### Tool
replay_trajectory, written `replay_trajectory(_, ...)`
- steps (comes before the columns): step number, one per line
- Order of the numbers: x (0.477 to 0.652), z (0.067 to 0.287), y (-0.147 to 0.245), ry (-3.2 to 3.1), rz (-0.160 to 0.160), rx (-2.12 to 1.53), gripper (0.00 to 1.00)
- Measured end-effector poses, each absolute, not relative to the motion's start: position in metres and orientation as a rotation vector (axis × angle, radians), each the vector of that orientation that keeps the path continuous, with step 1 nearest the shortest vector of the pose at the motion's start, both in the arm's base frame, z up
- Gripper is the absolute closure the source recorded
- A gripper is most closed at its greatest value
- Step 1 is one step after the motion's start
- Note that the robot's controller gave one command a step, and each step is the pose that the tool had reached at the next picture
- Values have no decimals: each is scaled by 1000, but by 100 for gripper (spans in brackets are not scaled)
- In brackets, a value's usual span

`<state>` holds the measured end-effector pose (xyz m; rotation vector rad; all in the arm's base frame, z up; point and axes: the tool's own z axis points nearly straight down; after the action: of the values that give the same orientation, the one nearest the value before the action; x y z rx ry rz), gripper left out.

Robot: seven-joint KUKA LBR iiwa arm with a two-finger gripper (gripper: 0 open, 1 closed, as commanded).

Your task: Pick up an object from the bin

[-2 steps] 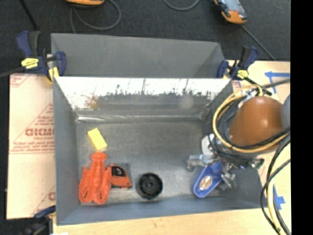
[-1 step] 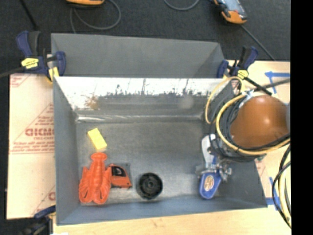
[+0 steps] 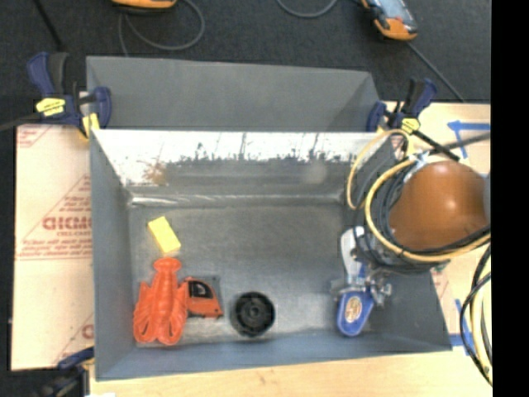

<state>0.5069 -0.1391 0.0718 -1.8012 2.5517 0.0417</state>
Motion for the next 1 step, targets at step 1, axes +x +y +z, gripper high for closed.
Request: replay_trajectory(1,507,73,-138,2550,39,-1807,100)
